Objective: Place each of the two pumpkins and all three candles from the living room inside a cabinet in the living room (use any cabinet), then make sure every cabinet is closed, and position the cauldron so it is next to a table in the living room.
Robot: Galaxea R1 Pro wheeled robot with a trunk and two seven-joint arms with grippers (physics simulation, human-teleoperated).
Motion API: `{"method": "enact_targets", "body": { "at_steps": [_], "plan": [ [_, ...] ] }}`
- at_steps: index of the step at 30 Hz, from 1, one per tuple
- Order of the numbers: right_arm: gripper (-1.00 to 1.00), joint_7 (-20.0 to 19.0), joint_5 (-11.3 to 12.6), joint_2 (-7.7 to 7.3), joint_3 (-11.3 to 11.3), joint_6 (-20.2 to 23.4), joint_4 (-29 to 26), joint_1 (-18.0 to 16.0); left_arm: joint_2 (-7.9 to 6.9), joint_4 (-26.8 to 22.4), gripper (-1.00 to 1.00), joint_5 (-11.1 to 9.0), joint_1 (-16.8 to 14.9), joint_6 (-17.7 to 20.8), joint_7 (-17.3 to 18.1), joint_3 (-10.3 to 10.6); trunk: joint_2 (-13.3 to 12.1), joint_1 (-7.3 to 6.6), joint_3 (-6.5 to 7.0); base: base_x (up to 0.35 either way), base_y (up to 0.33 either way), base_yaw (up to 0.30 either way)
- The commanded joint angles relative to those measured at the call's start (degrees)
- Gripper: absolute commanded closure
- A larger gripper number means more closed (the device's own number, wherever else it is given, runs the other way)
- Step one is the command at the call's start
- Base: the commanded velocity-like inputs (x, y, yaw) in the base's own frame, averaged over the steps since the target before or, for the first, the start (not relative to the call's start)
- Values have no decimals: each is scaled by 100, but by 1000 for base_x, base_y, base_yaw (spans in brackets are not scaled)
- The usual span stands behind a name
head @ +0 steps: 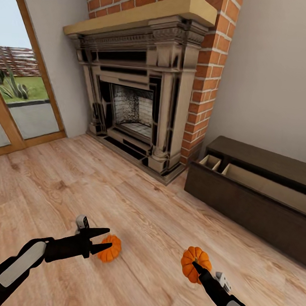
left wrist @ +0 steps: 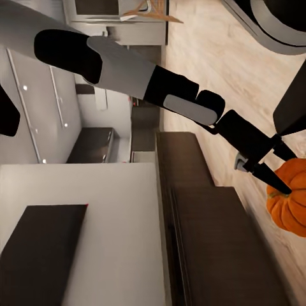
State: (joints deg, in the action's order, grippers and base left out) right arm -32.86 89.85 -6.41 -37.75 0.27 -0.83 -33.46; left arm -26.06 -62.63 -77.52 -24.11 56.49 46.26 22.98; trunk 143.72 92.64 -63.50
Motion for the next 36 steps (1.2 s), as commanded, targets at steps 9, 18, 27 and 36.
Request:
{"method": "enact_targets", "body": {
  "at_steps": [9,18,27,36],
  "plan": [
    [100,-50,57,-7,-40,1,-5,-2,-7,5,-100,-17,-6,20,15,14,2,0,-5,20,51,0],
    [100,-76,50,-10,-39,18,-5,-2,-22,10,-100,-17,-6,20,15,14,2,0,-4,0,90,0],
    [100,-17,49,-3,-47,9,-5,-2,-22,14,-100,-17,-6,20,15,14,2,0,38,83,2,160],
    [100,-57,50,-19,-43,31,-10,-2,-26,88,-100,-18,-7,20,15,7,2,0,56,214,0,142]
  ]
}}
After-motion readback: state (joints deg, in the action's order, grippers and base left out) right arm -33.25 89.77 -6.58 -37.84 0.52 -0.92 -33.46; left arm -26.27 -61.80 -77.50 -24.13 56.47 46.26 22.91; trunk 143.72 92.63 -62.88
